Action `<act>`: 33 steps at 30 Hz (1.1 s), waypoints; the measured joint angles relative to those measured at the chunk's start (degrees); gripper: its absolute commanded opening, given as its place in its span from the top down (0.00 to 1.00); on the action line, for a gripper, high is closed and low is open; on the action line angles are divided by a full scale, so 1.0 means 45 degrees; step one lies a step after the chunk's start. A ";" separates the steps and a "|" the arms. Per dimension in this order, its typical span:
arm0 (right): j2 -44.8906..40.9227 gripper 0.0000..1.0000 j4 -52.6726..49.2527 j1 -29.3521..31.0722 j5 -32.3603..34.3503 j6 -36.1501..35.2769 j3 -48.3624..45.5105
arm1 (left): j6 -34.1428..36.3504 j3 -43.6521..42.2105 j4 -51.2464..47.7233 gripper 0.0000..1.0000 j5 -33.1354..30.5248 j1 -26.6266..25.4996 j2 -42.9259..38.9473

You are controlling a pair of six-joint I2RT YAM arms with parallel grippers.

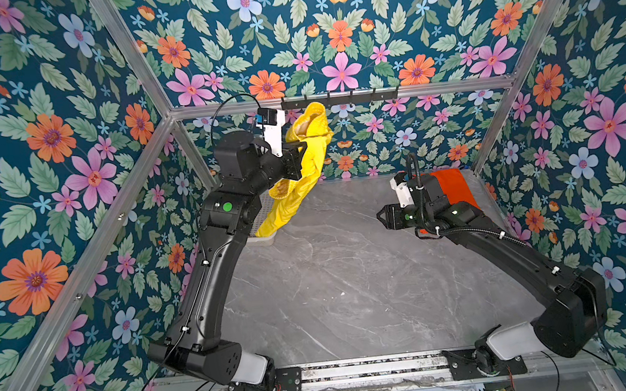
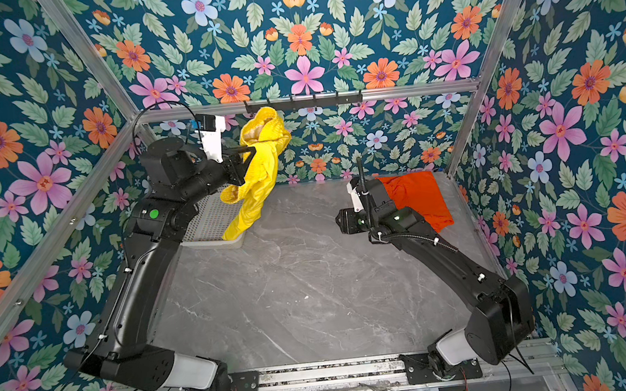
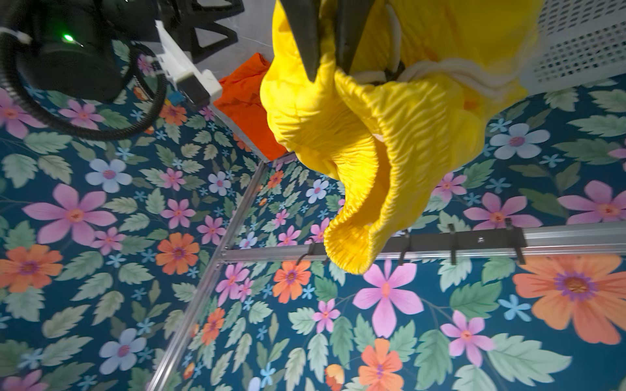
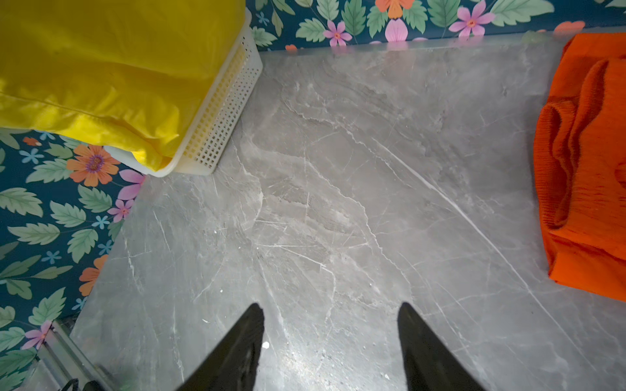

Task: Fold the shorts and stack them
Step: 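Pull the yellow shorts out of the basket onto the table with the left gripper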

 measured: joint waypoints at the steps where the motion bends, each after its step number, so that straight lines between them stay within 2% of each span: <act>1: -0.0146 0.37 0.0078 0.0000 0.0010 0.0024 -0.0112 | -0.0005 -0.0189 0.0204 1.00 0.0219 -0.0185 -0.0073; 3: -0.0389 0.37 0.0228 -0.0005 0.0015 0.0087 -0.0340 | -0.0087 -0.0957 0.0845 1.00 0.0709 -0.0379 -0.0267; 8: -0.0797 0.36 0.0335 -0.0010 0.0321 0.0403 -0.1073 | -0.1535 -0.4119 0.3143 1.00 0.1953 -0.0641 -0.0170; 14: -0.1749 0.34 0.1141 -0.0010 0.0000 0.0651 -0.2302 | -0.2025 -0.5829 0.4153 1.00 0.2875 -0.1496 0.1015; 15: -0.1957 0.34 0.1229 -0.0010 0.0000 0.0680 -0.2497 | -0.2045 -0.6144 0.4401 0.94 0.2924 -0.1690 0.1224; 16: -0.2147 0.34 0.1350 -0.0010 0.0005 0.0704 -0.2686 | -0.2113 -0.6513 0.4624 0.79 0.2992 -0.1928 0.1452; 17: -0.2297 0.34 0.1384 -0.0010 0.0005 0.0748 -0.2856 | -0.2220 -0.6824 0.4663 0.60 0.3031 -0.2157 0.1676; 18: -0.2385 0.34 0.1350 -0.0015 0.0010 0.0787 -0.2968 | -0.2273 -0.7067 0.4673 0.47 0.3041 -0.2331 0.1836; 19: -0.2458 0.34 0.1258 -0.0010 0.0005 0.0816 -0.3065 | -0.2375 -0.7412 0.4707 0.41 0.3113 -0.2535 0.1982; 22: -0.2822 0.34 0.0874 -0.0010 -0.0005 0.1020 -0.3361 | -0.2778 -0.8291 0.4818 0.38 0.3342 -0.2754 0.1681; 25: -0.3526 0.33 0.0413 -0.0005 -0.0073 0.1467 -0.3925 | -0.2832 -0.8500 0.4906 0.38 0.2841 -0.2657 0.1049; 33: -0.4415 0.31 -0.0792 -0.0010 -0.0695 0.3638 -0.6135 | -0.1166 -0.7927 0.3687 0.40 0.1511 -0.3041 0.1598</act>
